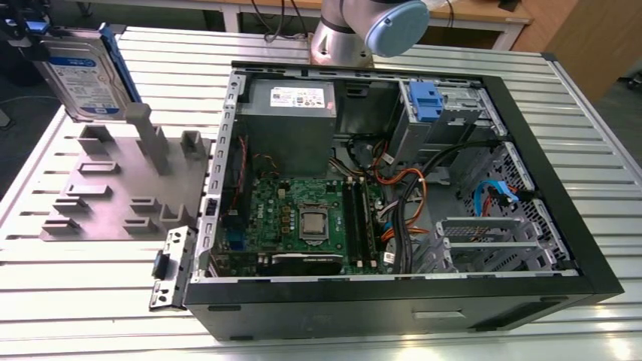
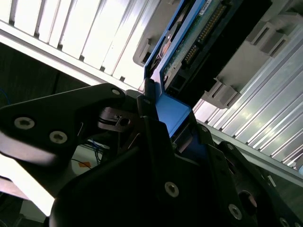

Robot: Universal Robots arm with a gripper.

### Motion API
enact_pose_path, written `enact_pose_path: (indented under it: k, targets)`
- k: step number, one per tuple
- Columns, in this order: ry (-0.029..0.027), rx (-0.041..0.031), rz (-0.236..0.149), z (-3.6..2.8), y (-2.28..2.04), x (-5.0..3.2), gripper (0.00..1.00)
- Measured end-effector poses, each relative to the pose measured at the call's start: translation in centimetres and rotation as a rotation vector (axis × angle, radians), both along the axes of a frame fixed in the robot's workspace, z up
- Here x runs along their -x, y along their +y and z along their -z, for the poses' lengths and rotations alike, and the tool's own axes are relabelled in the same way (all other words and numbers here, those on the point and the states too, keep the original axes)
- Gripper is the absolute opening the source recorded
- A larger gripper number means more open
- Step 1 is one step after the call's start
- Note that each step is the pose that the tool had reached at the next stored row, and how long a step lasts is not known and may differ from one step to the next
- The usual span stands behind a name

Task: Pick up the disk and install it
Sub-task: 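Pick up the disk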

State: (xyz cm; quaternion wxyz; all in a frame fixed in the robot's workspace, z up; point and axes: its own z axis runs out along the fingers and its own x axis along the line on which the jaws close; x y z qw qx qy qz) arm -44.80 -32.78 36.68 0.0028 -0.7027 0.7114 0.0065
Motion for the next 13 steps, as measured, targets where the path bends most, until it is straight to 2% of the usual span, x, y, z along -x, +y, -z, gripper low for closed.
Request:
enact_pose_path:
  k: [13]
  targets:
    - [-0.0001,0.0000,0.000,-0.36,0.00,0.00,0.37]
